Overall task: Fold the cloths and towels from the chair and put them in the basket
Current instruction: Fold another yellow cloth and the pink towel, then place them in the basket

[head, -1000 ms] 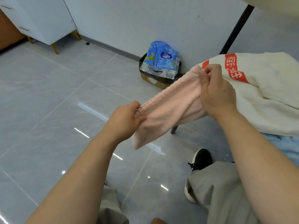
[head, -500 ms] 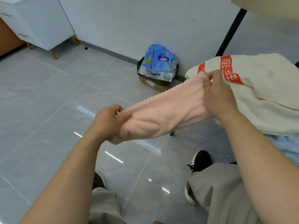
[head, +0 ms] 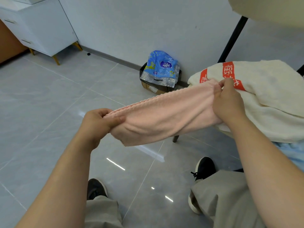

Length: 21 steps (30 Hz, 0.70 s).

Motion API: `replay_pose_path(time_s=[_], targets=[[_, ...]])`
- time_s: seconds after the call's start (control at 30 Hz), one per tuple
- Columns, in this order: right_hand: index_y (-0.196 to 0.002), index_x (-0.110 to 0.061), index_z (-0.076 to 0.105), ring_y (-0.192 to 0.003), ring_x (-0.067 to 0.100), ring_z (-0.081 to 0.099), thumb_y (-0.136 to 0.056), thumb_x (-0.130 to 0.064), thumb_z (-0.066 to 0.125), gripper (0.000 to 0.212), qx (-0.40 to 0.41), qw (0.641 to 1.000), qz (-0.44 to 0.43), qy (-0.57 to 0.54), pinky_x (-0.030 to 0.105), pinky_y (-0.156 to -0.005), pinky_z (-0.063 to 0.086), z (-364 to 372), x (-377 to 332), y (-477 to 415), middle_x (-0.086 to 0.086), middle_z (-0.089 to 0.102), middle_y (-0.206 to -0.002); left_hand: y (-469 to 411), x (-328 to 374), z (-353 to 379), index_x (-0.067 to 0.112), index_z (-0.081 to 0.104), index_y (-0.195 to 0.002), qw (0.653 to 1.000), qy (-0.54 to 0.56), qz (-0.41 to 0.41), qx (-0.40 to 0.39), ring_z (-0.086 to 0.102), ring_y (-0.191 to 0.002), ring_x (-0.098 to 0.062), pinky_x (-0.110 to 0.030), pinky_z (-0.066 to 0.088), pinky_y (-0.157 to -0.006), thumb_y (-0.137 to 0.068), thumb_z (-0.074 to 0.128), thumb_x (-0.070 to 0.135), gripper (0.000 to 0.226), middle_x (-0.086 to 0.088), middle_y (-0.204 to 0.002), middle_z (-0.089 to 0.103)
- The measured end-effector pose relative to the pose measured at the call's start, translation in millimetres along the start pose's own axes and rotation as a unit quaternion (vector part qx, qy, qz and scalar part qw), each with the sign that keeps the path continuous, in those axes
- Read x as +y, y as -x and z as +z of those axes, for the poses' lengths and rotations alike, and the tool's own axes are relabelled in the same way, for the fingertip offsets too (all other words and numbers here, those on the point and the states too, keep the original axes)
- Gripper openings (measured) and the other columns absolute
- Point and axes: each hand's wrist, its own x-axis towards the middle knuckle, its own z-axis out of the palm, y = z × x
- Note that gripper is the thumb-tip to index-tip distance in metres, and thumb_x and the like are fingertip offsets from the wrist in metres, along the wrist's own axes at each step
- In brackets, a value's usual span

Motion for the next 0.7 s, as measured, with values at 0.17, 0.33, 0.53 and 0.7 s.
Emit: replay_pose_path(time_s=[0.17, 0.33, 0.53, 0.7], targets=[[-0.118, -0.016, 0.043, -0.083, 0.026, 0.049, -0.107, -0.040, 0.033, 0.028, 0.024, 0.999, 0.005, -0.049, 0.033, -0.074, 0.035, -1.3, -4.5, -0.8, 0.002, 0.054, -0.095, -6.3, 2.5, 6.1, 0.012, 0.071, -0.096, 0.981, 0.186, -0.021, 0.043, 0.068, -0.086, -0.023, -0.041, 0.054, -0.080, -0.092, 0.068, 0.015, 0.006, -0.008, -0.095, 0.074], [-0.117, -0.020, 0.042, -0.086, 0.032, 0.056, -0.106, -0.043, 0.031, 0.028, 0.035, 0.998, -0.019, -0.044, 0.040, -0.074, 0.044, 3.2, -10.1, 2.7, 0.008, 0.061, -0.096, -9.5, 0.2, 15.2, 0.024, 0.065, -0.090, 0.969, -0.056, 0.081, 0.228, 0.060, -0.073, -0.012, -0.019, 0.043, -0.052, -0.094, 0.060, 0.031, 0.009, 0.010, -0.079, 0.064], [-0.117, -0.018, 0.042, -0.093, 0.034, 0.058, -0.106, -0.043, 0.032, 0.029, 0.020, 0.998, -0.015, -0.052, 0.041, -0.080, 0.046, 4.3, -12.9, 2.7, 0.013, 0.064, -0.105, -12.1, -5.0, 6.4, 0.015, 0.065, -0.081, 0.972, -0.059, 0.023, 0.227, 0.061, -0.072, -0.019, -0.033, 0.049, -0.064, -0.090, 0.063, 0.050, 0.036, -0.001, -0.078, 0.067], [-0.121, -0.016, 0.042, -0.097, 0.034, 0.057, -0.107, -0.039, 0.033, 0.028, 0.009, 0.999, 0.003, -0.053, 0.037, -0.078, 0.040, 2.1, -11.0, 1.7, 0.016, 0.063, -0.111, -10.6, -2.3, 3.7, -0.005, 0.065, -0.114, 0.956, 0.229, -0.168, -0.069, 0.072, -0.098, -0.026, -0.030, 0.062, -0.075, -0.090, 0.067, 0.011, 0.029, -0.018, -0.108, 0.073]])
